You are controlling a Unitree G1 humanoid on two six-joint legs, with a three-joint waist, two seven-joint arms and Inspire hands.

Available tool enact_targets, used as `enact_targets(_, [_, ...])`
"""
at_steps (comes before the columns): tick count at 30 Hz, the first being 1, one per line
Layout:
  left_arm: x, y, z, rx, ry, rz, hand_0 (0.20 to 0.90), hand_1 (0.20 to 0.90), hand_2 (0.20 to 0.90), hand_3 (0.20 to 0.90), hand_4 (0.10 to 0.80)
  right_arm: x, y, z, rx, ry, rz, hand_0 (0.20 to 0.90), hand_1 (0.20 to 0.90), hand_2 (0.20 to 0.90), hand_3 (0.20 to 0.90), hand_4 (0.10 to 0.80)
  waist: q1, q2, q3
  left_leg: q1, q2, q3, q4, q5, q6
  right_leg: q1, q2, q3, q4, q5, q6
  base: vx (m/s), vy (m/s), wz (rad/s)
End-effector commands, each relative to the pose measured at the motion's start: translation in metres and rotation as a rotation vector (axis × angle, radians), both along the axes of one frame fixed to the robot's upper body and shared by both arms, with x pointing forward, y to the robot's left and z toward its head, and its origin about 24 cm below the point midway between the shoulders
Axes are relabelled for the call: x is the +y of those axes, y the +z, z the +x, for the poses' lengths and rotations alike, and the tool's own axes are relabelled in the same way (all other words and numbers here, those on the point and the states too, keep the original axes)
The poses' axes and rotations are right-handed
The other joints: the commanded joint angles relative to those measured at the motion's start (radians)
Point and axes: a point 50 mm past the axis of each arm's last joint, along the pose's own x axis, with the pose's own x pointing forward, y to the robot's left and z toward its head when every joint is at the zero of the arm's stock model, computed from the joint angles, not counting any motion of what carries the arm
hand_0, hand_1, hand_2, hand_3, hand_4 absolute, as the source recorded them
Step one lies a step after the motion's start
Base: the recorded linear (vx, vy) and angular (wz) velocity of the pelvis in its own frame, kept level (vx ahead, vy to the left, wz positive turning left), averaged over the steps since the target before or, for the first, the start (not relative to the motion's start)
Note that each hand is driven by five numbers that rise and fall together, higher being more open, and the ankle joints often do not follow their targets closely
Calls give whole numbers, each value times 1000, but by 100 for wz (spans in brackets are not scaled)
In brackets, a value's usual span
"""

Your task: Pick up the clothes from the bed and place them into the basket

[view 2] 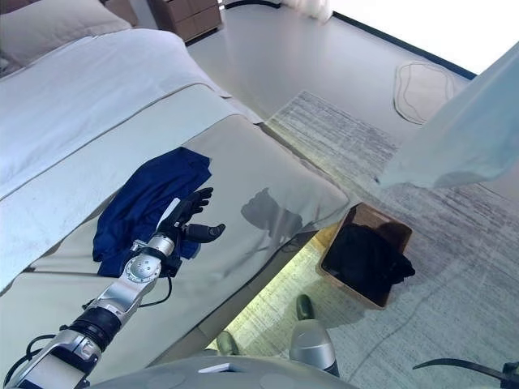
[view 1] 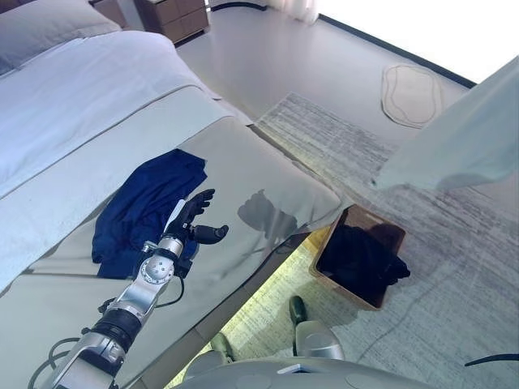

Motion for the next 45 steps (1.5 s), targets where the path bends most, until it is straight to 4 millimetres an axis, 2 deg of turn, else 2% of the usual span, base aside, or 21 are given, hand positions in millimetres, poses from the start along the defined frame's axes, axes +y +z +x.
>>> enact_targets(1, [-3, 12, 6, -87, -57, 7, 900, 900, 900, 900, 800, -1, 51, -38, -212, -37, -93, 300, 300, 300, 200, 100, 17, -28, -159, -2, -4, -63, 92, -171, 6, -22, 31, -36, 13, -37, 23, 5, -54, -9])
enact_targets(10, [-1, 9, 3, -54, -83, 20, 900, 900, 900, 900, 800, -9, 22, -23, -25, 17, -66, 300, 300, 300, 200, 100, 9, -15, -151, -9, -2, -53, 108, -183, 9, -53, 33, -28, 16, -28, 23, 8, -79, -11])
enact_targets(16, [-3, 7, 1, -43, -114, 4, 900, 900, 900, 900, 800, -9, 6, -13, 59, 27, -66, 300, 300, 300, 200, 100, -5, 16, -138, -16, 1, -36, 126, -197, 7, -72, 25, -27, 12, -20, 23, 31, -55, -6])
enact_targets(22, [-8, 8, 1, -50, -144, -18, 900, 900, 900, 900, 800, -7, -20, -6, 127, 65, -57, 300, 300, 300, 200, 100, -31, 44, -115, -19, 4, -18, 153, -219, 12, -87, 21, -20, 16, -17, 27, 25, -32, -7])
enact_targets(31, [-13, 7, 3, -49, -162, -30, 900, 900, 900, 900, 800, -4, -47, -1, 202, 114, -49, 300, 300, 300, 200, 100, -52, 44, -99, -28, 9, 4, 183, -239, 17, -105, 21, -7, 20, -13, 28, 3, -30, -9])
enact_targets(34, [-15, 9, 7, -58, -153, -31, 900, 900, 900, 900, 800, -4, -74, 2, 276, 105, -30, 300, 300, 300, 200, 100, -66, 46, -87, -36, 12, 13, 196, -244, 20, -117, 21, 5, 22, -11, 28, -35, -24, -5])
enact_targets(38, [-14, 10, 8, -63, -134, -28, 900, 900, 900, 900, 800, -7, -98, 2, 298, 78, 15, 300, 300, 300, 200, 100, -74, 53, -76, -37, 15, 21, 205, -249, 25, -123, 23, 14, 23, -8, 26, -14, -24, -10])
enact_targets(42, [-15, 11, 9, -69, -129, -29, 900, 900, 900, 900, 800, -10, -102, -1, 269, 69, 54, 300, 300, 300, 200, 100, -76, 66, -69, -35, 17, 27, 202, -249, 24, -126, 20, 9, 22, -7, 26, -19, 1, -5])
enact_targets(45, [-16, 11, 9, -71, -126, -37, 900, 900, 900, 900, 800, -5, -108, 4, 275, 121, 94, 300, 300, 300, 200, 100, -74, 73, -65, -37, 16, 31, 197, -245, 19, -128, 15, -4, 20, -5, 28, 0, 0, 0])
